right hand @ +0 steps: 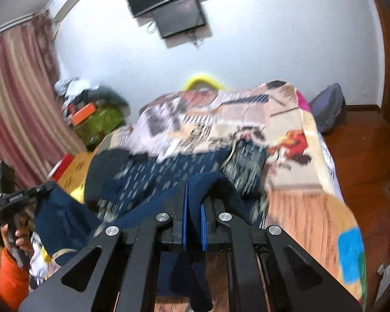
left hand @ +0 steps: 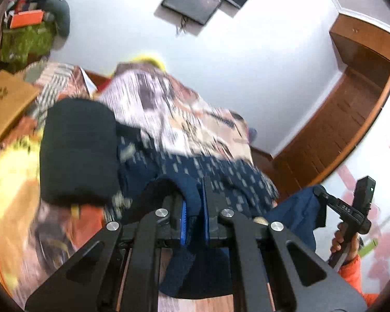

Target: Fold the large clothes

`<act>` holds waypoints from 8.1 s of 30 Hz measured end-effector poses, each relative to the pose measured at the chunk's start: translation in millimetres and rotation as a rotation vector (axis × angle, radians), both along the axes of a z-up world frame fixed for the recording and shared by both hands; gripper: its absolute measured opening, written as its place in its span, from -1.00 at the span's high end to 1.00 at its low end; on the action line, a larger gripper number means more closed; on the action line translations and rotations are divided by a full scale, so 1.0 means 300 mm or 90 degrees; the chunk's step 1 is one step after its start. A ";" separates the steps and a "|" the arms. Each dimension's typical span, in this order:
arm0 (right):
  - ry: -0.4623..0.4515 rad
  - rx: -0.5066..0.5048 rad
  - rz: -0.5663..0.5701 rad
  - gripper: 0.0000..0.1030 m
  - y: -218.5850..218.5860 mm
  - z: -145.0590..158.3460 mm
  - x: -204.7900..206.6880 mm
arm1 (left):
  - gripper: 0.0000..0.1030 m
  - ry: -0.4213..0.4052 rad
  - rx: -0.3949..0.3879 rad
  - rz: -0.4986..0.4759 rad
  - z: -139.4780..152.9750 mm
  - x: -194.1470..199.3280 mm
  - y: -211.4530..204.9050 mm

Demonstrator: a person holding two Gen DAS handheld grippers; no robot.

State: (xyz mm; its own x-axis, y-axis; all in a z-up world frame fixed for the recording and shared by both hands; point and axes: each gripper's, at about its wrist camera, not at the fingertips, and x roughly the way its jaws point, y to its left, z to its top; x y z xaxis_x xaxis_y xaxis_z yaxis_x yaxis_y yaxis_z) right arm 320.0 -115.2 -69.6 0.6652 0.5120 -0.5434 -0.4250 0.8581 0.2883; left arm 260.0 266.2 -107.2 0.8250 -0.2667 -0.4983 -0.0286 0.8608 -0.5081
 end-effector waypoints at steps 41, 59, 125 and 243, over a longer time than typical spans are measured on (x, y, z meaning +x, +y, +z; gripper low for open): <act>0.061 -0.343 0.023 -0.19 0.203 -0.325 0.086 | -0.80 0.216 0.455 -0.031 -0.420 0.326 -0.274; 0.066 -0.224 -0.077 -0.19 0.303 -0.132 0.509 | -0.80 0.157 0.326 0.121 -0.171 0.668 -0.020; 0.116 -0.275 0.055 -0.19 0.259 -0.342 0.000 | 0.52 0.135 -0.250 0.166 -0.596 0.229 -0.029; 0.387 0.070 0.199 -0.37 0.143 -0.470 0.323 | -0.89 0.207 -0.074 -0.163 -0.454 0.507 -0.344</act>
